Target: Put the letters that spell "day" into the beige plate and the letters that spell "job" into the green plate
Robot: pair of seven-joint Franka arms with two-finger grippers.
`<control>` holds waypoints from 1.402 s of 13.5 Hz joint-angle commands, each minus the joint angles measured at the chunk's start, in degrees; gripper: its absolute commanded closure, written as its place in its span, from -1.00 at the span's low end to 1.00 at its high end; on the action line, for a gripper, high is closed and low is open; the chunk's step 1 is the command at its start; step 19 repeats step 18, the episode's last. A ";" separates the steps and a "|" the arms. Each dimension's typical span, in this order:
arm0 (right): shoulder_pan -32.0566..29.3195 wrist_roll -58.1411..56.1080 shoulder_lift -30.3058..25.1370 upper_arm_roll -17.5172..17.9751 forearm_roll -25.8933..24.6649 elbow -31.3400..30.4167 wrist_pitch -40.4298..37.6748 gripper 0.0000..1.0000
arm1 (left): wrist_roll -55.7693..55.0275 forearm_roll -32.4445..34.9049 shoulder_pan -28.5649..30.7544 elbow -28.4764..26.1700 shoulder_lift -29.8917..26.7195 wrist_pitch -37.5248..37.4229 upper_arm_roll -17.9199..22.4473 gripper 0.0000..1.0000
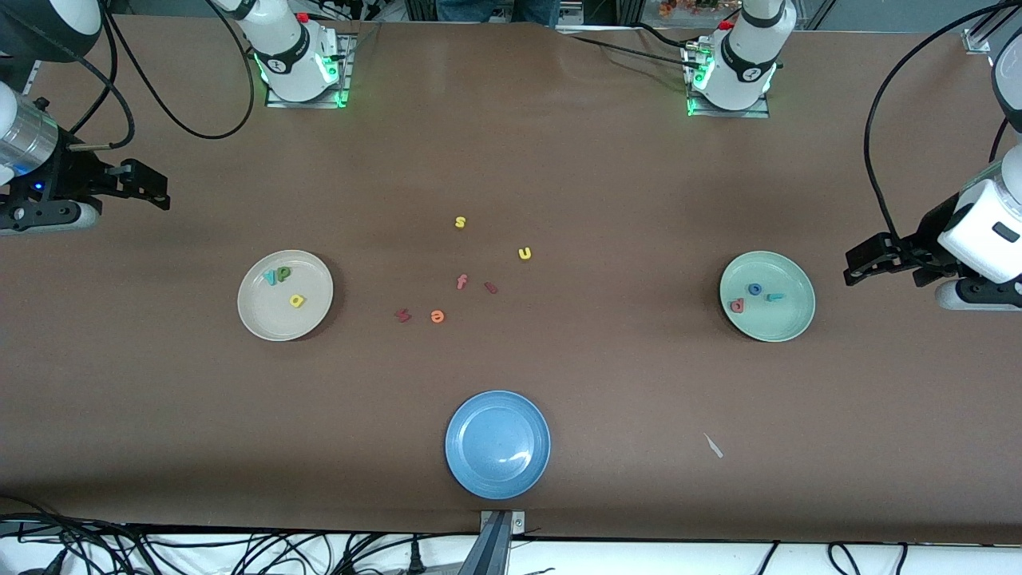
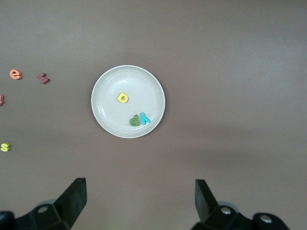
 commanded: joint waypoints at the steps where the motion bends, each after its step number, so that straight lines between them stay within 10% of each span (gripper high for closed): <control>1: -0.19 -0.27 0.66 0.06 -0.68 1.71 -1.36 -1.00 | 0.75 1.28 -0.58 0.06 -0.57 0.16 -0.06 -1.00; 19: -0.19 -0.27 0.57 -0.91 0.02 1.80 -1.27 -0.99 | 0.75 1.28 -0.67 0.06 -0.57 0.16 -0.06 -1.00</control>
